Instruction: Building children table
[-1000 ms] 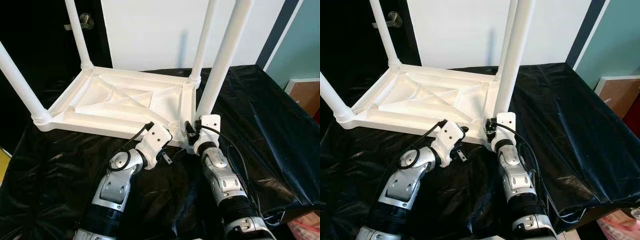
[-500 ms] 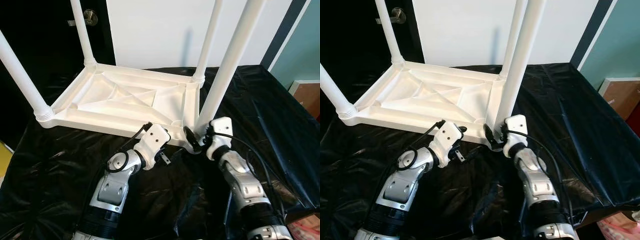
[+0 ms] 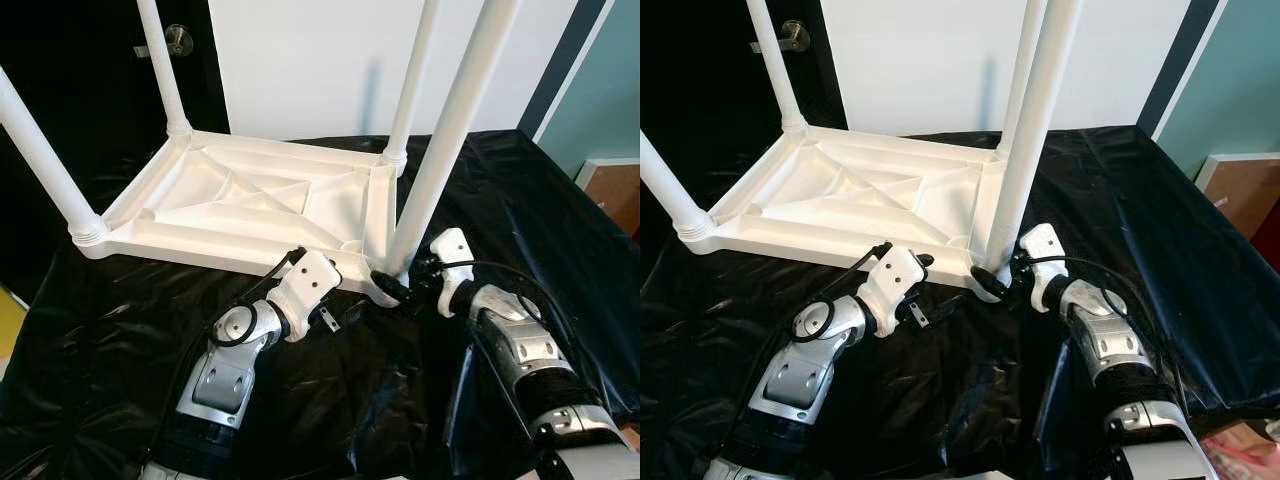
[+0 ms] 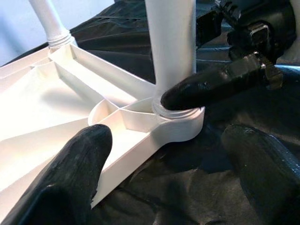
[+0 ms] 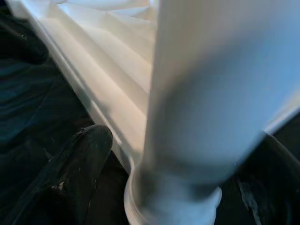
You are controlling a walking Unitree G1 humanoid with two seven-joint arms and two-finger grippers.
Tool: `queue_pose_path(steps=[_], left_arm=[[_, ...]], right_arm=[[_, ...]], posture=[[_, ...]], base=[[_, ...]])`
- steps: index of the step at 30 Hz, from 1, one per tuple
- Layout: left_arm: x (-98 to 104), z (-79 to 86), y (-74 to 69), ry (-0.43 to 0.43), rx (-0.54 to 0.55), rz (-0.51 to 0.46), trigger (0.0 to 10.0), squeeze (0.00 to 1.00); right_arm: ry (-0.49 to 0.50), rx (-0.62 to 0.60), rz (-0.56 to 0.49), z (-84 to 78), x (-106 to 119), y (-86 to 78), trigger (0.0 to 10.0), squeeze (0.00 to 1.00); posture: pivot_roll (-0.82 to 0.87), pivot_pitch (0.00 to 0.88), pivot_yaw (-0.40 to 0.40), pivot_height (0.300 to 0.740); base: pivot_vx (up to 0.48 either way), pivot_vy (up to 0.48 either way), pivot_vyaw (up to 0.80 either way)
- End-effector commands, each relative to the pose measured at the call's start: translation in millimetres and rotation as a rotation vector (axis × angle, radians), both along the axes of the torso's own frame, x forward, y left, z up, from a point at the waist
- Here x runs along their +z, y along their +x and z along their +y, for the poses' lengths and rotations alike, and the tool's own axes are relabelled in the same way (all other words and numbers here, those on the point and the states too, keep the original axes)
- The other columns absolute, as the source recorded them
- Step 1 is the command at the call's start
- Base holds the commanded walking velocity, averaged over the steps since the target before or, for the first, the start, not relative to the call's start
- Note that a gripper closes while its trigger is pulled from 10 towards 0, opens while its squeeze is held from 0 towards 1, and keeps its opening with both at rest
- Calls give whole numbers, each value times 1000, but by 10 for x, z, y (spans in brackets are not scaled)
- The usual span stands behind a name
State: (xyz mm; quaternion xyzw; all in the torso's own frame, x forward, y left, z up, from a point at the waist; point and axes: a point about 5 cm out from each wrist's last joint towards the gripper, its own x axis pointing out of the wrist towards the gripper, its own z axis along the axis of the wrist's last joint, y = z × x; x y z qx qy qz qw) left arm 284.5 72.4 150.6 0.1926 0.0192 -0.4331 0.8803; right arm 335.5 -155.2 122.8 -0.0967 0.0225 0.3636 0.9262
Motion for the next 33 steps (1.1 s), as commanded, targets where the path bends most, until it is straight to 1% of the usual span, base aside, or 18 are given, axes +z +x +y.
queue_pose_path(steps=[1, 3, 4, 6, 7, 16, 17, 18, 19, 23, 24, 26, 27, 28, 31, 32, 33], left_arm=[[1, -21, 21, 7, 40, -26, 10000, 0], [5, -21, 19, 6, 42, -28, 10000, 0], [10, -22, 17, 3, 47, -30, 10000, 0], [14, -22, 16, 1, 50, -32, 10000, 0], [14, -20, 12, 0, 53, -32, 10000, 0], [-6, 6, -9, -2, 66, -27, 10000, 0], [-10, 7, -14, -1, 62, -25, 10000, 0], [-11, 8, -17, 0, 59, -24, 10000, 0], [-11, 8, -17, 0, 59, -24, 10000, 0], [-18, 9, -16, 5, 56, -19, 10000, 0], [-29, 9, -19, 6, 57, -15, 10000, 0], [-29, 9, -19, 6, 57, -15, 10000, 0], [-51, 7, -32, 7, 58, -7, 10000, 0], [-51, 7, -32, 7, 58, -7, 10000, 0], [-68, 4, -54, 4, 58, 3, 10000, 0], [-68, 4, -54, 4, 58, 3, 10000, 0], [-73, -1, -60, 3, 56, 6, 10000, 0]], right_arm=[[-29, 24, -3, 16, -4, 38, 10000, 0], [-40, 41, 2, 45, -11, 56, 10000, 0], [-48, 55, 5, 66, -19, 65, 431, 0], [-51, 64, 7, 75, -24, 67, 431, 0], [-56, 75, 12, 75, -33, 72, 0, 0], [-67, 84, 29, 16, -77, 89, 0, 0], [-62, 74, 36, -1, -93, 93, 4235, 0], [-52, 57, 38, -18, -100, 98, 10000, 0], [-52, 57, 38, -18, -100, 98, 10000, 0], [4, -19, 40, -28, -111, 96, 10000, 0], [18, -93, 47, -9, -143, 98, 10000, 0], [18, -93, 47, -9, -143, 98, 10000, 0], [70, -218, 65, 83, -205, 74, 10000, 0], [70, -218, 65, 83, -205, 74, 10000, 0], [144, -404, 113, 240, -279, 33, 10000, 0], [144, -404, 113, 240, -279, 33, 10000, 0], [154, -456, 114, 292, -295, 14, 10000, 0]], posture=[[23, 0, -46, 740], [33, 0, -54, 740], [42, 0, -60, 740], [42, 0, -60, 740], [51, 0, -67, 740], [59, 0, -74, 740], [58, 0, -73, 740], [53, 0, -70, 740], [53, 0, -70, 740], [47, 0, -70, 740], [46, 0, -72, 740], [46, 0, -72, 740], [46, 0, -70, 740], [46, 0, -70, 740], [43, 0, -63, 740], [43, 0, -63, 740], [42, 0, -64, 740]], base=[[0, 0, 0], [0, 0, 0], [0, 0, 0], [0, 0, 0], [0, 0, 0], [0, 0, 0], [0, 0, 0], [0, 0, 0], [0, 0, 0], [0, 0, 0], [0, 0, 0], [0, 0, 0], [0, 0, 0], [0, 0, 0], [0, 0, 0], [0, 0, 0], [0, 0, 0]])
